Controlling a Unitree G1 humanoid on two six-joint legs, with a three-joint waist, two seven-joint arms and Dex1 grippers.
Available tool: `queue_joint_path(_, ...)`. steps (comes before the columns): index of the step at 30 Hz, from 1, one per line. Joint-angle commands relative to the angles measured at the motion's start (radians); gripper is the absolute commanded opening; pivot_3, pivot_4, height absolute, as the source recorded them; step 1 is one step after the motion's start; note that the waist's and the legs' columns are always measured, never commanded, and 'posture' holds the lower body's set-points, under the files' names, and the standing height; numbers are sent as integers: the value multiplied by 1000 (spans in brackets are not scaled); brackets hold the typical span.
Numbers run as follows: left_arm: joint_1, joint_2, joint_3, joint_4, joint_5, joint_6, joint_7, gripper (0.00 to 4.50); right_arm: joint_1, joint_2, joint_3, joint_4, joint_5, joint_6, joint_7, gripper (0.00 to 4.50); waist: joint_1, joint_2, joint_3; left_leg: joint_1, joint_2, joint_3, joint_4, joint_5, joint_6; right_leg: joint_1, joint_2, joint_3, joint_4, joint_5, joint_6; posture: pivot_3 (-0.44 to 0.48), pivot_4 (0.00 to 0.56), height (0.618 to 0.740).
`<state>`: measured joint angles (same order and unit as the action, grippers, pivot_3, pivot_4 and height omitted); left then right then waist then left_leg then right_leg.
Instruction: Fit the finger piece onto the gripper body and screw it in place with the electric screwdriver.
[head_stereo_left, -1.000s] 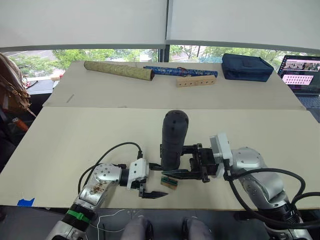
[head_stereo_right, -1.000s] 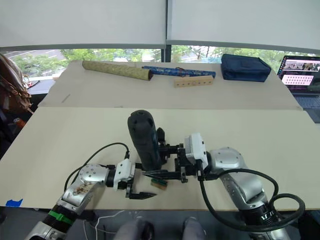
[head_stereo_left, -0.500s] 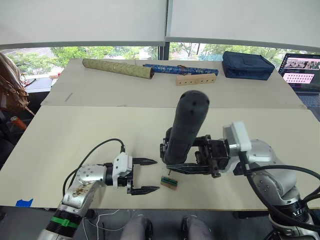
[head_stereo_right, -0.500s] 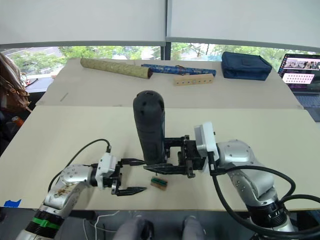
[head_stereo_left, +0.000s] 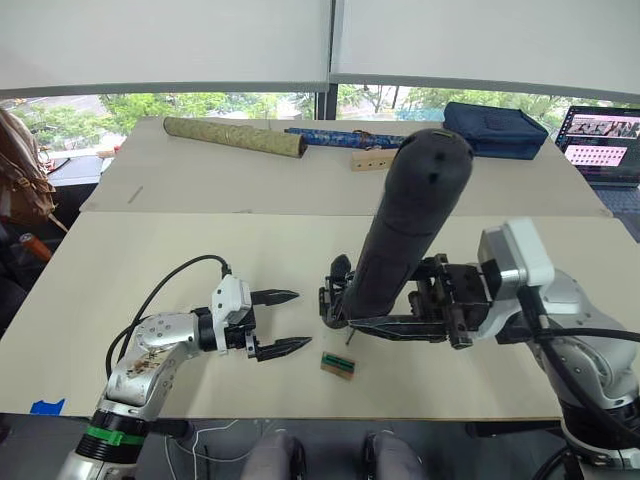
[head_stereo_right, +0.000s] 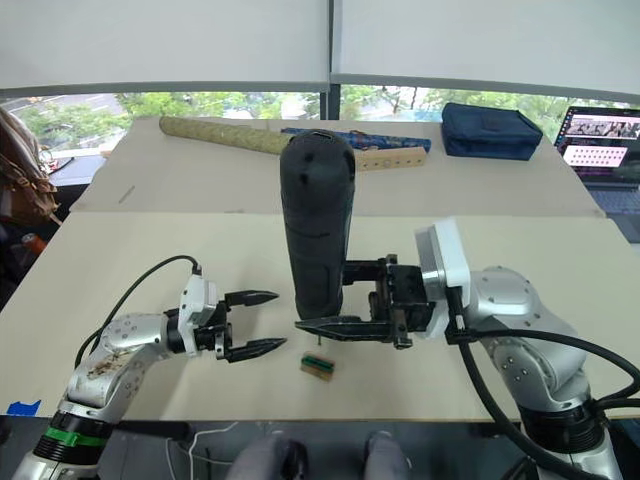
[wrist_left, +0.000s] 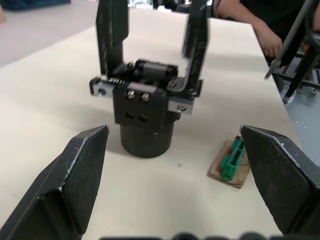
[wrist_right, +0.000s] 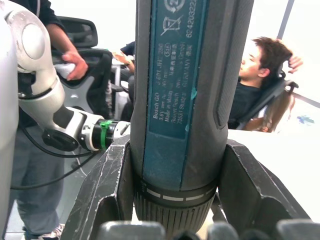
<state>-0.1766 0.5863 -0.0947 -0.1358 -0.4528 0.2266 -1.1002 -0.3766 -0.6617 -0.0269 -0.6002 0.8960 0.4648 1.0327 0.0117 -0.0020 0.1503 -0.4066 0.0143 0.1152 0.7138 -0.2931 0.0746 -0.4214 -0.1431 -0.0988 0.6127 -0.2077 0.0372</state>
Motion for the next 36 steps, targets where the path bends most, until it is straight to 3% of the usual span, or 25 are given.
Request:
queue_joint_path(1, -22, -23, -34, 20, 85, -10, 72, 4451, -12, -12, -52, -38, 39, -4, -14, 1939, 0, 0, 0, 0, 0, 0, 0, 0, 0, 0, 0, 0, 0, 0, 0, 0, 150, 740)
queue_joint_path(6, -39, -100, -77, 62, 168, -38, 165, 4451, 5, -18, -64, -44, 34, -7, -35, 1939, 2, 0, 0, 0, 0, 0, 0, 0, 0, 1, 0, 0, 0, 0, 0, 0, 150, 740)
queue_joint_path(21, -138, -268, -174, 231, 278, -132, 204, 4451, 36, -45, -82, -54, 36, -10, -56, 1939, 5, -1, 0, 0, 0, 0, 1, 0, 0, 1, 0, 1, 0, 0, 1, 0, 150, 740)
queue_joint_path(30, -140, -262, -171, 261, 306, -135, 210, 4451, 51, -54, -89, -65, 34, -10, -67, 1939, 2, -1, 0, 0, 0, 0, 1, 0, 0, 1, 0, 1, 1, 1, 1, 0, 150, 740)
queue_joint_path(34, -133, -249, -171, 263, 309, -135, 204, 2621, 53, -57, -90, -64, 33, -13, -69, 1939, 1, -1, 0, 1, 0, 0, 1, 0, 0, 1, 0, 1, 1, 1, 1, 0, 150, 740)
queue_joint_path(35, -132, -244, -174, 266, 311, -139, 198, 2339, 52, -58, -90, -63, 34, -13, -68, 1939, 1, -1, 0, 1, 0, 0, 1, 0, 0, 1, 0, 1, 1, 1, 1, 0, 150, 740)
queue_joint_path(36, -133, -239, -176, 269, 314, -146, 193, 2337, 52, -59, -90, -62, 34, -14, -67, 1939, 0, -1, 0, 1, 0, 0, 1, 0, 0, 1, 0, 1, 1, 0, 1, 0, 150, 740)
